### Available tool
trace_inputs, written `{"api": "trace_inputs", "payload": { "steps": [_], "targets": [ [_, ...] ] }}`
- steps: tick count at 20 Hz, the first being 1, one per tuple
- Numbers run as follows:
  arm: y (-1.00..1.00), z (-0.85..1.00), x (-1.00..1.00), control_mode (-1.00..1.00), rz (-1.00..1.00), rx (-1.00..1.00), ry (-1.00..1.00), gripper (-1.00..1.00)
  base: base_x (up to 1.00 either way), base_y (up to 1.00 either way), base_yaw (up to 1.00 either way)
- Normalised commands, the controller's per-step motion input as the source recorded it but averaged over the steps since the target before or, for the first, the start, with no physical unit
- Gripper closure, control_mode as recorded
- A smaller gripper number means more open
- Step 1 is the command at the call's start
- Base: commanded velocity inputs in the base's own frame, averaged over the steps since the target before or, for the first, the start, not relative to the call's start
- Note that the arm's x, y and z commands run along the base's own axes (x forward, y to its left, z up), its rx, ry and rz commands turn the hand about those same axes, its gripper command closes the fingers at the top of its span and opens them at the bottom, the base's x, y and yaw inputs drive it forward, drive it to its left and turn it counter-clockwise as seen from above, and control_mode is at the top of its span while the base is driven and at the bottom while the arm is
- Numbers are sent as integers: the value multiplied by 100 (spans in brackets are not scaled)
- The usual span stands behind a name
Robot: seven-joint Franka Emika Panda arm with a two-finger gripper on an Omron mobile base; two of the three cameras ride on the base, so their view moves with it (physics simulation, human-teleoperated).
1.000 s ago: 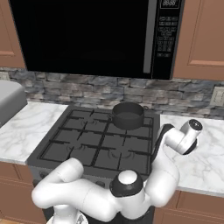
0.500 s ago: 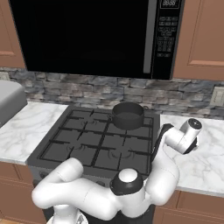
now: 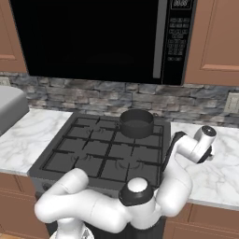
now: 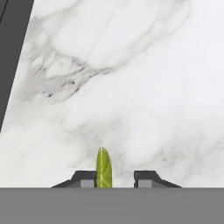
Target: Turn on the burner for the pot on the stove. Wait thirty seconds for the pot to heat up. Then add the lemon wedge to the pot.
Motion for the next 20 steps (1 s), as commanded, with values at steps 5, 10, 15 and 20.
{"api": "trace_inputs", "payload": {
  "steps": [5, 10, 15, 20],
  "targets": [
    [24, -72, -12, -100, 0, 0, 4, 100, 0, 0, 0],
    [63, -36, -33, -100, 1, -6, 3, 100, 0, 0, 0],
    [17, 2, -58, -100, 0, 0, -19, 100, 0, 0, 0],
    [0, 22, -44, -100, 0, 1, -32, 100, 0, 0, 0]
  ]
}}
